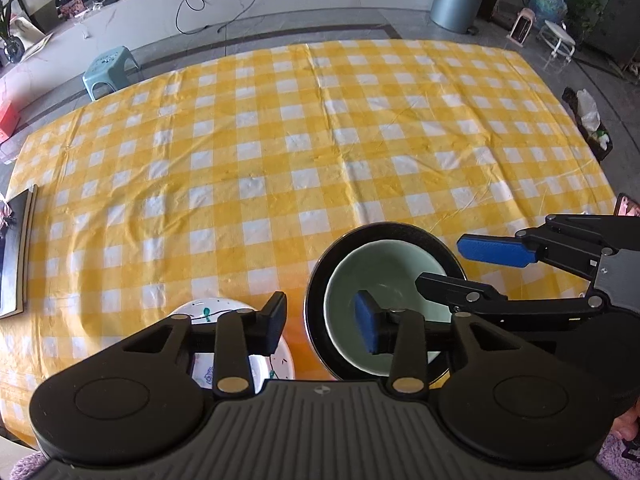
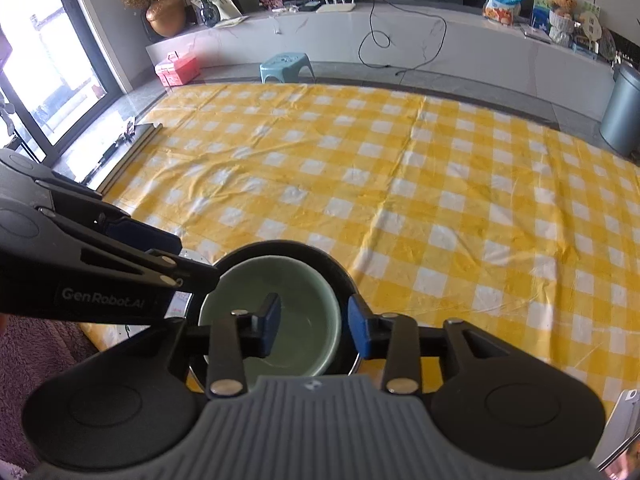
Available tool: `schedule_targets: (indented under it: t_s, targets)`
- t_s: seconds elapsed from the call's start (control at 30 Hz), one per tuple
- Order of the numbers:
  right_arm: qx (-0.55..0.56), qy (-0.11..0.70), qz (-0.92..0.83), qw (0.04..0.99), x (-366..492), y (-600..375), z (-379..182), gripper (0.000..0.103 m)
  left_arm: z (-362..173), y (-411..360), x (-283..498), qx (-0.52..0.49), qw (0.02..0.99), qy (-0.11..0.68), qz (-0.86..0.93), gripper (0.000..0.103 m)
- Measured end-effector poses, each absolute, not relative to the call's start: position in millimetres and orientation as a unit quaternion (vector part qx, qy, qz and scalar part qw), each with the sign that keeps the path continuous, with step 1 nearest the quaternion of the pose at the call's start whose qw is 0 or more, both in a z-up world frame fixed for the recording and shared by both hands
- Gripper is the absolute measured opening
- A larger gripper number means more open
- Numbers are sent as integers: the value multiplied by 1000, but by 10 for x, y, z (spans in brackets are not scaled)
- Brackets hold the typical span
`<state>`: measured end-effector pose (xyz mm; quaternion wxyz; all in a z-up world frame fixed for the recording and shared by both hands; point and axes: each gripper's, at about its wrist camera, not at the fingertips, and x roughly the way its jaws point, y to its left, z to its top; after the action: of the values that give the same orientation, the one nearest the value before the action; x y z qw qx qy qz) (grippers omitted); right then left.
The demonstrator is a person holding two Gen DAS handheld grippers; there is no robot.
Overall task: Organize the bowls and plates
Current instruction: 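Close the left tool on the rim of the nested bowl stack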
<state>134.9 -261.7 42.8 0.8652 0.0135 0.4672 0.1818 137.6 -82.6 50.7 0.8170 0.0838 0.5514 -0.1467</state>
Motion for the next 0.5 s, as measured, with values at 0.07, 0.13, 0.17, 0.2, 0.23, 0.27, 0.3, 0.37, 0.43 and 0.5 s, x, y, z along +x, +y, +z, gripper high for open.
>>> schedule_targets:
  t_s: [0.07,0.13,0.17,0.2,0.23,0.27,0.3,0.37,0.43,0.5]
  targets:
    - [15,460,179,869,1339,-2632,446,48,526,-751,1350,65,826,541,-148,54]
    - [20,456,170,873,1333,-2658,445,52,535,-678,1308,44,837,524,-151,60]
    - [24,455,164,875,1331,-2671,437,55,536,-647,1275,35,844,513,-153,64]
    - [28,454,156,877,1326,-2686,425,57,532,-621,1237,28,852,500,-154,66]
    - [35,452,147,879,1314,-2705,414,59,530,-600,1190,23,860,485,-155,68]
    - [42,450,140,881,1299,-2727,404,60,523,-585,1146,20,868,471,-156,69]
    - [51,449,133,882,1280,-2747,393,60,515,-572,1101,19,876,456,-157,70]
    - [71,445,117,885,1223,-2801,366,61,494,-554,1015,17,890,428,-155,71]
    - [89,439,101,888,1154,-2848,337,63,475,-535,944,13,902,407,-147,72]
    - [109,432,85,891,1093,-2895,298,63,452,-514,894,2,909,391,-145,73]
